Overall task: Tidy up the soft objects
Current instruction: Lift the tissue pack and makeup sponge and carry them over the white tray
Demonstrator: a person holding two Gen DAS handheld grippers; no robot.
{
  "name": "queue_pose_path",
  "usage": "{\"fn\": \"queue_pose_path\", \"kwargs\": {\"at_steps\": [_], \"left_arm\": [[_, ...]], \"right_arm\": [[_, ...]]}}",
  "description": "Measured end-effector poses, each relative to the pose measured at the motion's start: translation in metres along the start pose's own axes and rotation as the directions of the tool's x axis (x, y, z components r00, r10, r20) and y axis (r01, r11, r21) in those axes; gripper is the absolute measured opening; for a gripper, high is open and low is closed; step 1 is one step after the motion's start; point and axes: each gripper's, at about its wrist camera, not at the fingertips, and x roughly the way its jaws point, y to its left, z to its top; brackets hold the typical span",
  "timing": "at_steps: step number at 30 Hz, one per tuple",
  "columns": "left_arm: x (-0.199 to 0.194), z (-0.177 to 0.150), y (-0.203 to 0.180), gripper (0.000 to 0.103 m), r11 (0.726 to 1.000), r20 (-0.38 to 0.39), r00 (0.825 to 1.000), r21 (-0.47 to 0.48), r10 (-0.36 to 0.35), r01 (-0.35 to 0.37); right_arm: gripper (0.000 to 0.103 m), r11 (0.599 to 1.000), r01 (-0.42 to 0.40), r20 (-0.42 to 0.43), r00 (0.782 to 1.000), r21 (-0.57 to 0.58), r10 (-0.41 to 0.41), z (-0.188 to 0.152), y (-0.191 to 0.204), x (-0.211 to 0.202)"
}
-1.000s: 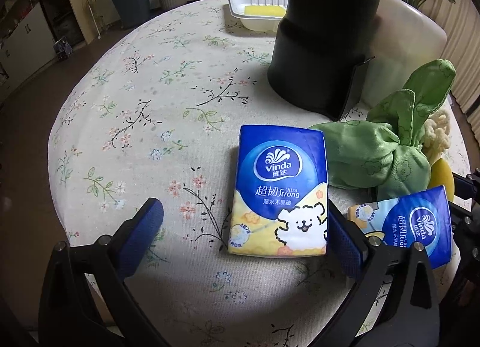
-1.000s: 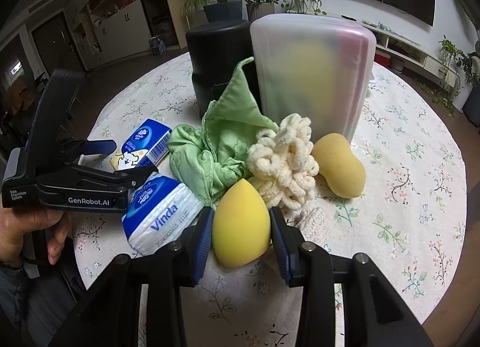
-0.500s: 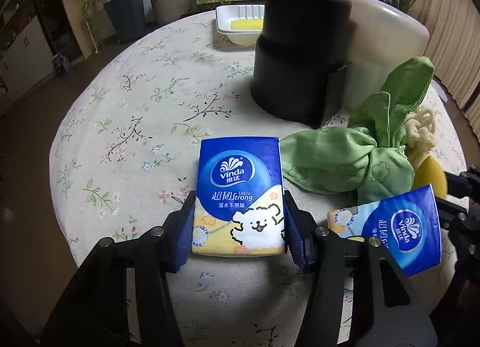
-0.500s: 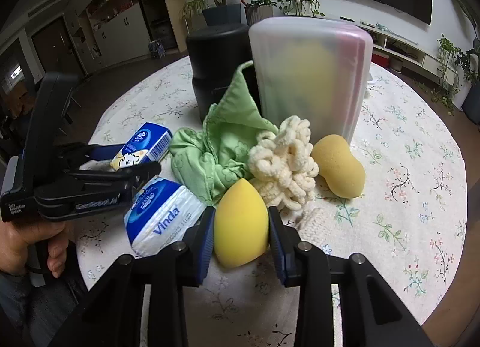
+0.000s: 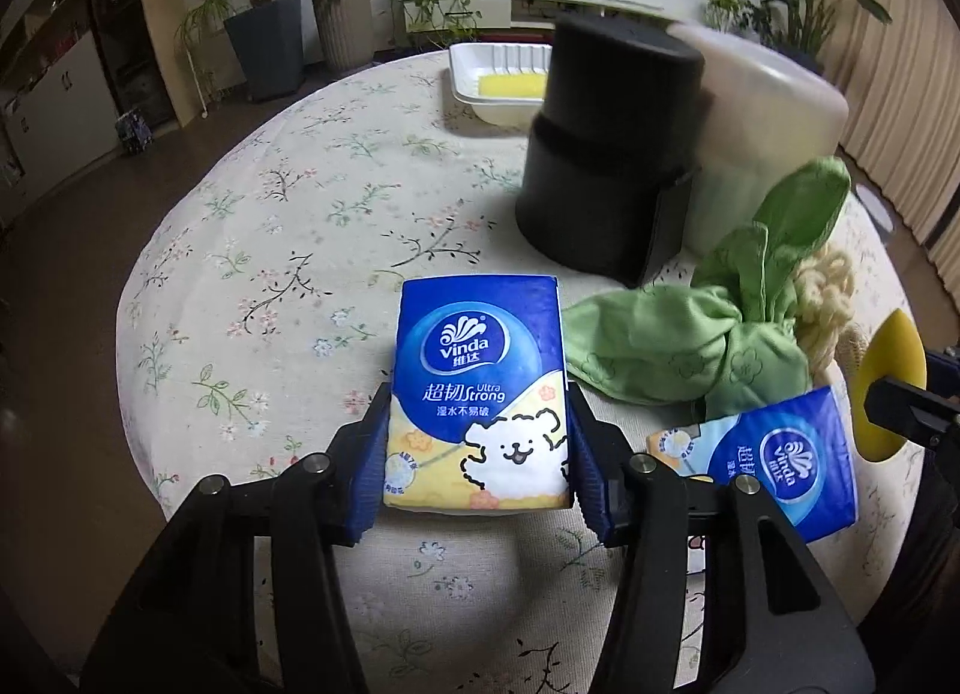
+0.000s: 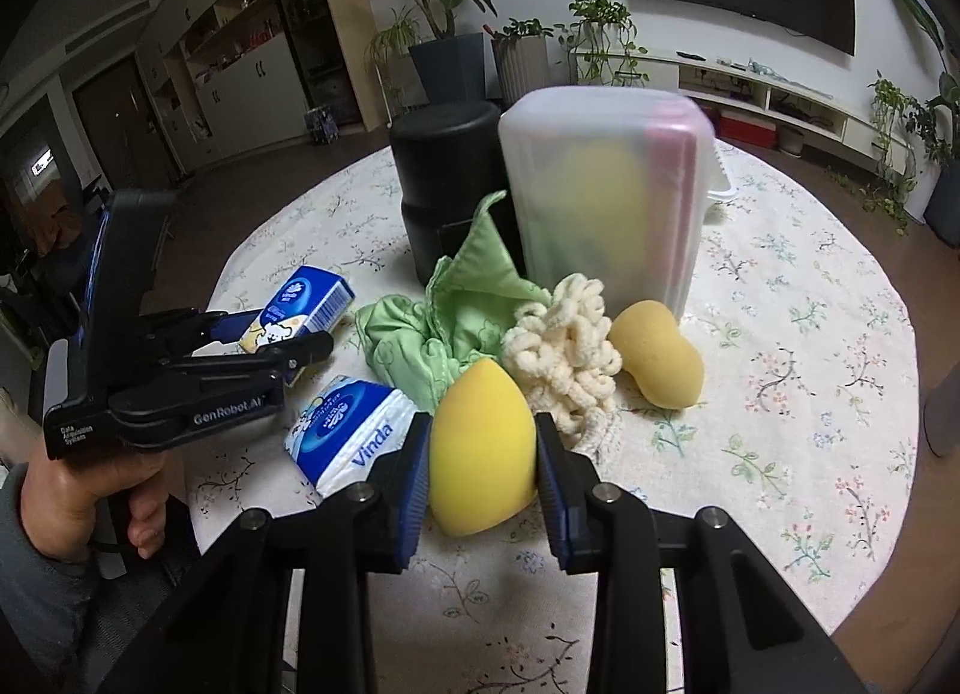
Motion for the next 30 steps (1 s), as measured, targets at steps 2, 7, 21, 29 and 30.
{"fn": "queue_pose_path", "kwargs": {"at_steps": [2, 7, 21, 29, 30], "left_arm": [[-0.006, 0.001, 0.003, 0.049, 1.0, 0.014, 1.0, -0.019, -0.018, 0.018], [-0.025, -0.001, 0.001, 0.049, 0.999, 0.05, 0.998, -0.023, -0.043, 0.044], [-0.054, 0.036, 0.027, 0.05, 0.993, 0.132, 0.987, -0.072, -0.087, 0.097], [-0.051, 0.049, 0.028, 0.05, 0.992, 0.136, 0.985, -0.06, -0.102, 0.111], [-0.05, 0.05, 0.028, 0.05, 0.991, 0.137, 0.985, -0.063, -0.109, 0.118]], "right_arm": [[0.035, 1.0, 0.002, 0.008, 1.0, 0.002, -0.002, 0.0, -0.002, -0.005], [0.035, 1.0, 0.02, 0.029, 0.999, 0.011, -0.02, 0.003, -0.013, -0.017], [0.035, 0.997, -0.001, 0.083, 0.997, 0.083, -0.006, 0.03, -0.058, -0.05], [0.036, 0.971, -0.146, 0.115, 0.985, 0.188, 0.126, 0.047, -0.083, -0.058], [0.036, 0.964, -0.165, 0.119, 0.983, 0.209, 0.142, 0.049, -0.09, -0.059]]}}
